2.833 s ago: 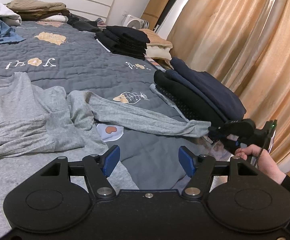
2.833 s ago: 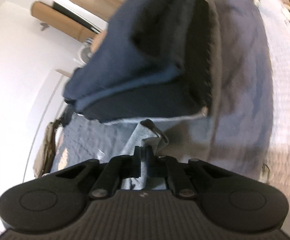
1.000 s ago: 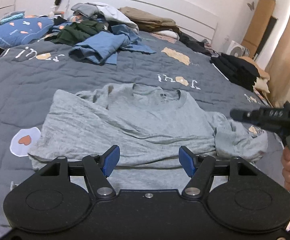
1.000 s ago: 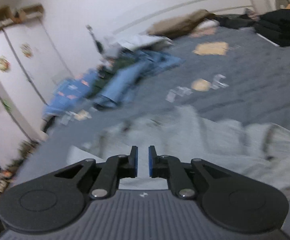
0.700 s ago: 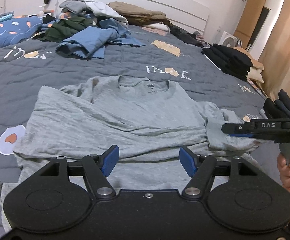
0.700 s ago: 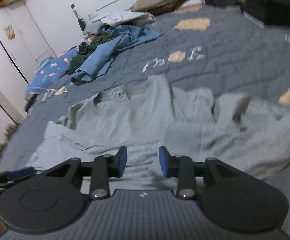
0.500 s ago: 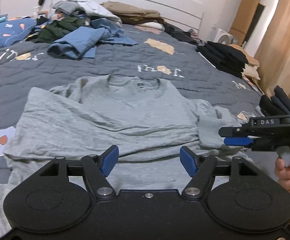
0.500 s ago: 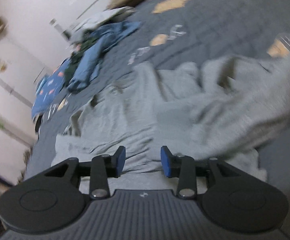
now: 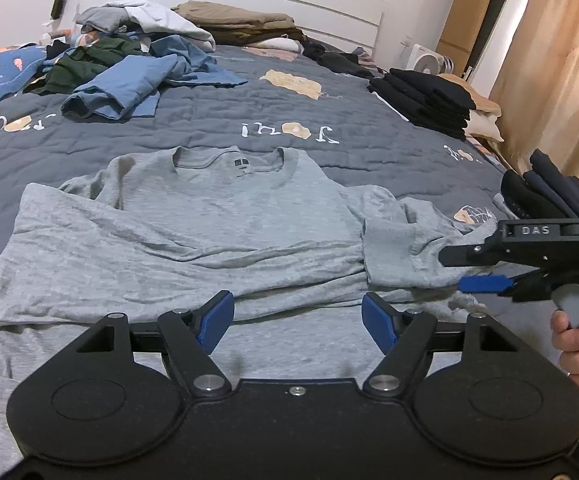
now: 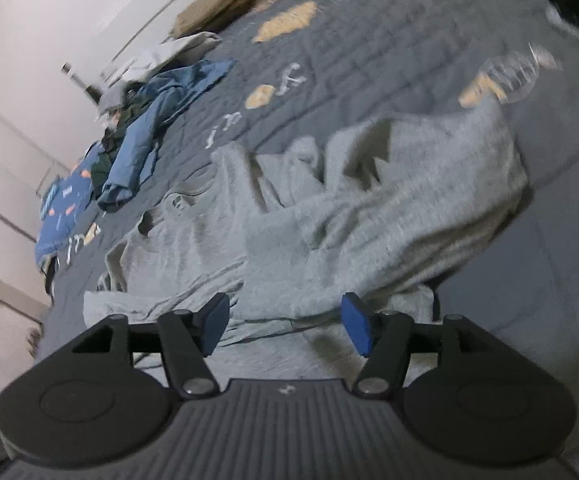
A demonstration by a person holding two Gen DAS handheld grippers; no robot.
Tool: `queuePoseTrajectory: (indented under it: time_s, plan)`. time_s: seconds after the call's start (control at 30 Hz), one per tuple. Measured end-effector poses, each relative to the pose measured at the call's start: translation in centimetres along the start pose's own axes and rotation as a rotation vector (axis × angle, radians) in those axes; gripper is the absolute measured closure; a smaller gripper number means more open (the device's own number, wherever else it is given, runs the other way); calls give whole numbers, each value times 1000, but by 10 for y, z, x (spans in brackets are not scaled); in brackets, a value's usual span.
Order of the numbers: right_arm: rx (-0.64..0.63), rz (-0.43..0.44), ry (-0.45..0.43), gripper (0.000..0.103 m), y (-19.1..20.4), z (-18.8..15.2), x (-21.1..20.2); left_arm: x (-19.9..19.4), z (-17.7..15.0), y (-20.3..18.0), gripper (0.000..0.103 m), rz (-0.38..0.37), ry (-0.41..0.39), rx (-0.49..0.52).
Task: Fold clothes
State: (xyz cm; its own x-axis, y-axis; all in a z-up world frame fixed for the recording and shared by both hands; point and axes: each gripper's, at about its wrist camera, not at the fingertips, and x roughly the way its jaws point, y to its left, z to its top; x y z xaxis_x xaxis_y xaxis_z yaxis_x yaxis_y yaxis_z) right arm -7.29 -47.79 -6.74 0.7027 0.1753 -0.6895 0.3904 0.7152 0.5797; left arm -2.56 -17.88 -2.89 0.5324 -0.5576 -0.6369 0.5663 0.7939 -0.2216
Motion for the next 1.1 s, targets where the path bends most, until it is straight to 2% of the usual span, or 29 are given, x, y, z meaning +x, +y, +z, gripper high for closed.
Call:
queuePoseTrajectory:
  time_s: [0.13,0.3,0.4,0.47,0.53,0.77,0.93,1.1]
  plan:
    - [117,19,19,42,-17,3,11,0,0,0,33,5,-1,-2]
    - [192,5,-4,43,-26,4,20,-1,1,-1,33,6,-3,1]
    - [205,12,-49,51,-26,5,16,-1,0,-2,33,8,-2,9]
    - [193,17,-73,83,-23,7,12,-2,0,-1,33,10,-2,12]
    - [181,24,-91,98,-21,8,9,-2,0,-1,33,12,-4,11]
    - [244,61,-101,101,-27,11,12,2,0,-1,32,20,-10,9]
    - [274,79,-106,101,-31,10,11,23,0,-11,32,26,-10,15]
    - [272,122,-109,101,-28,12,4,39,-8,-47,32,77,-40,227]
